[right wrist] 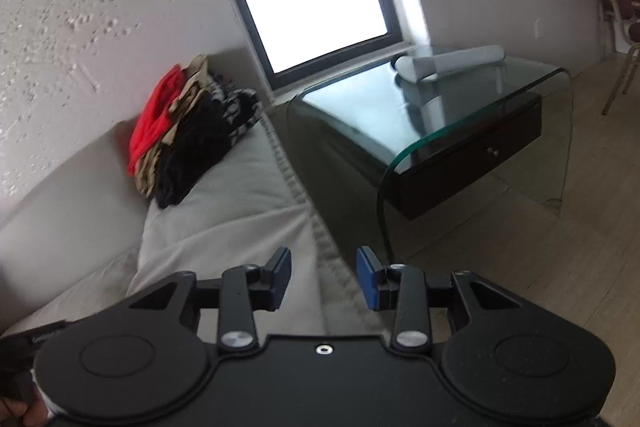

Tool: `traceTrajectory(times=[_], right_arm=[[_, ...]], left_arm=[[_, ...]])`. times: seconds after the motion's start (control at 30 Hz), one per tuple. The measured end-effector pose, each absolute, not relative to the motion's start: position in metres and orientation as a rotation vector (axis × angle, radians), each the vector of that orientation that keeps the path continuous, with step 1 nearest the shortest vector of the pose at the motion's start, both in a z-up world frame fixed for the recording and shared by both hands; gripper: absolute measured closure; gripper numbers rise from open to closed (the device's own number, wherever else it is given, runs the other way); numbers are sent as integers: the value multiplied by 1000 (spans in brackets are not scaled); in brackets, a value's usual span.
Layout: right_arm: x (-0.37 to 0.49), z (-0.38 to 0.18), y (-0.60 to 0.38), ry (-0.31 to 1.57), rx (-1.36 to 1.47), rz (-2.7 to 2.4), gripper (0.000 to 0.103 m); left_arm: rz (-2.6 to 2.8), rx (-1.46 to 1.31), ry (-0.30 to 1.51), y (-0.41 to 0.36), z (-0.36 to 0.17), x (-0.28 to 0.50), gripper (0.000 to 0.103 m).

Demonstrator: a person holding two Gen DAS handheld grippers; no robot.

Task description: Fold clothes

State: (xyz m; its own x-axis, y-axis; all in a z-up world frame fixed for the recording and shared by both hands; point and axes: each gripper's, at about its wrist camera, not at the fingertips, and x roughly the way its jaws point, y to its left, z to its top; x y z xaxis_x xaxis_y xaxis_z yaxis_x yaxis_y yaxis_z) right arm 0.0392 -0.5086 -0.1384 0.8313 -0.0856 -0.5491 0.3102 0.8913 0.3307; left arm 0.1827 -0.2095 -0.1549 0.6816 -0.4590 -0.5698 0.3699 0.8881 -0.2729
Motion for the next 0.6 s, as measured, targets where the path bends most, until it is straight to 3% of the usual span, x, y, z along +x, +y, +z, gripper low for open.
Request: traceTrajectory(times=[0.13, 0.2, 0.43, 0.6], right_arm=[[41, -138, -472, 616, 319, -70, 79], [43, -144, -453, 681, 253, -22, 79], [-8, -151, -442, 827, 91, -86, 81], [-44, -134, -445, 837, 117, -130, 81]], left_arm=[[-654, -39, 594, -251, -141, 140, 80], [-680, 38, 613, -277, -148, 132, 68], [-614, 42, 815, -253, -174, 101, 69], [-644, 62, 813, -230, -165, 64, 77]])
